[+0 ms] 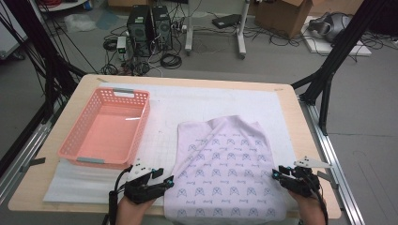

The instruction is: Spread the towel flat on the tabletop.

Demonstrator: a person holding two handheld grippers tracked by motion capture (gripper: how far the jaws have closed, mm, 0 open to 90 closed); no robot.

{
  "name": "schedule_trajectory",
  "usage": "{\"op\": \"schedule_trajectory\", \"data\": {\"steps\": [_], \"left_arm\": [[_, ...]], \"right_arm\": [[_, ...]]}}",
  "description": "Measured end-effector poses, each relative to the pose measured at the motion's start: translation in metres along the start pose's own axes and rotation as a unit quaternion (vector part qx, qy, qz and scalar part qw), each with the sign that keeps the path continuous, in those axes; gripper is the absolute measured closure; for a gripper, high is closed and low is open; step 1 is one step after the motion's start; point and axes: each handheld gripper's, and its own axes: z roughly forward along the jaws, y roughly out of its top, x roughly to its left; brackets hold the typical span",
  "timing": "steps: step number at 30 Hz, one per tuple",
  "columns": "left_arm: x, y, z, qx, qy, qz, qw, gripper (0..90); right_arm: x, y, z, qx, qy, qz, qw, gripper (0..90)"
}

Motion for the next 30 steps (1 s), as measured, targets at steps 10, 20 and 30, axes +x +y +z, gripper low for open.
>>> {"op": "schedule_trajectory", "data": {"steps": [10, 20, 30], "left_arm": [[0.017, 0.014, 0.021, 0.002, -0.003, -0.016, 0.9999, 46.9], [0.017, 0.022, 0.041, 0.026, -0.009, -0.026, 0.9993, 45.3], [0.001, 0.01, 0.042, 0.059, 0.011, 0.01, 0.9981, 74.1]], "right_arm": [[-0.001, 0.001, -0.002, 0.028, -0.004, -0.024, 0.9993, 88.8], [0.001, -0.014, -0.028, 0.044, -0.015, -0.029, 0.9985, 75.2], [-0.004, -0.013, -0.019, 0.011, -0.005, -0.001, 0.9999, 62.5]]}}
